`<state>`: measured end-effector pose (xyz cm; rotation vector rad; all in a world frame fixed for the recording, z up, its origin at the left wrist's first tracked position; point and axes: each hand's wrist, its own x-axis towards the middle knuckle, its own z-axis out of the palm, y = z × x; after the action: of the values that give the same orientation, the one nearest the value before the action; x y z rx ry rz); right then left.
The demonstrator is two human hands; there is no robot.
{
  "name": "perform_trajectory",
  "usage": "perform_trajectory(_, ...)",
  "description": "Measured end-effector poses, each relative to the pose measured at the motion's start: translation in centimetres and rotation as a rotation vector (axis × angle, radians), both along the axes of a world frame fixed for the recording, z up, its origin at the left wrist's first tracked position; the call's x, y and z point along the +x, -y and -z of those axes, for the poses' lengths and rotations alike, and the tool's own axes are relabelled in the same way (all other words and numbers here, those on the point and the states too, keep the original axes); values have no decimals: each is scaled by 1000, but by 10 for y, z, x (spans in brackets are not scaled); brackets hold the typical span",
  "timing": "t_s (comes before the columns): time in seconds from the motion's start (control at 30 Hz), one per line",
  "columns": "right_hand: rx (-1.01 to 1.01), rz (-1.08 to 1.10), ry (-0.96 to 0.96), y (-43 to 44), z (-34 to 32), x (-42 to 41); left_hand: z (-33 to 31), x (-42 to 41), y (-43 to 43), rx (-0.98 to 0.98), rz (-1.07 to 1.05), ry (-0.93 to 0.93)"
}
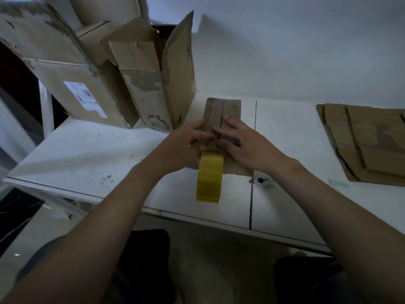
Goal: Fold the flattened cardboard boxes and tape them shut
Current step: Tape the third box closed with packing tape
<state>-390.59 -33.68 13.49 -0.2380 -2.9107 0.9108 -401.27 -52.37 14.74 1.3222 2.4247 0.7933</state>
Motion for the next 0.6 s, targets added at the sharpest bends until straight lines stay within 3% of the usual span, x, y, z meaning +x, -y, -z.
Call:
perform_trajectory(0.13, 43, 23, 55, 0, -6, -3, -8, 29, 1, 53, -329, 145)
perform_trajectory(0.23, 79, 37, 101, 0, -8, -5, -19, 50, 1, 92, -475, 509)
perform_trajectory(0.37, 77, 57, 101, 2, -6, -7, -17, 72, -1, 184, -472, 847)
perform_trajectory(0.5, 157, 30, 80, 1, -3, -9, -14, 77, -4, 273, -499, 890)
perform_trajectory(0.6, 178, 37, 69, -2, -3, -10, -7, 82, -1, 137, -479, 961)
